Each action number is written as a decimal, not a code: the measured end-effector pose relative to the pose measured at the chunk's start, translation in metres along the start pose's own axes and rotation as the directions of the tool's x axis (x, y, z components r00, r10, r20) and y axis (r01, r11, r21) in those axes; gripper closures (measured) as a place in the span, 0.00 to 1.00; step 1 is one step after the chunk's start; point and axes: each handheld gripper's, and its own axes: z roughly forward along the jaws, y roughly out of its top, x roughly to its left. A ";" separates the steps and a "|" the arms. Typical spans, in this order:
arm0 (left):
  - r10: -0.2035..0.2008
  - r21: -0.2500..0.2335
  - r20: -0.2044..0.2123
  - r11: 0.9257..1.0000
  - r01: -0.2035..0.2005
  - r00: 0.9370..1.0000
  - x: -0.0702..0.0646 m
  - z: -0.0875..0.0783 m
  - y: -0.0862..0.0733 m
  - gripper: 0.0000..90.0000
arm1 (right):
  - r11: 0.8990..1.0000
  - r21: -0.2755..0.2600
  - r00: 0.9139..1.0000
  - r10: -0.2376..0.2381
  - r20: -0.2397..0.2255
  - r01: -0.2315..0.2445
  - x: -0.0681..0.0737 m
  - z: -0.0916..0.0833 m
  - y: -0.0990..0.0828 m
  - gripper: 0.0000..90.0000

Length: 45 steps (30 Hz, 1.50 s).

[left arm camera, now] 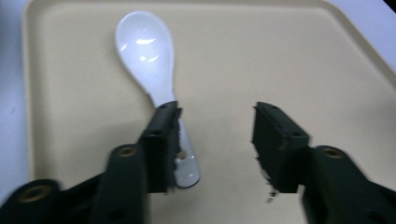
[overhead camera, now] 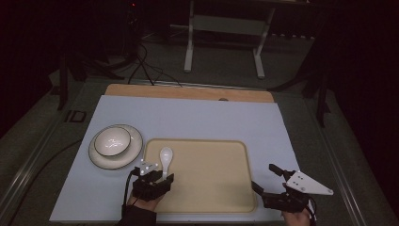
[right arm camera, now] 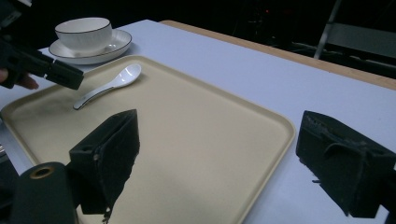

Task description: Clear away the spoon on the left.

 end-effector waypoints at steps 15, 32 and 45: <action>0.100 -0.078 0.140 0.993 -0.089 0.985 0.004 -0.011 0.022 0.01 | 1.000 0.005 1.000 0.001 -0.004 -0.001 0.000 0.001 0.000 0.15; 0.192 -0.087 0.173 0.980 -0.180 0.966 0.030 -0.033 0.044 0.00 | 1.000 0.011 1.000 -0.001 -0.002 0.001 0.001 0.002 0.000 0.15; 0.212 -0.094 0.169 0.976 -0.198 0.963 0.057 -0.055 0.039 0.00 | 1.000 0.020 1.000 -0.006 -0.008 0.006 0.001 0.004 0.000 0.15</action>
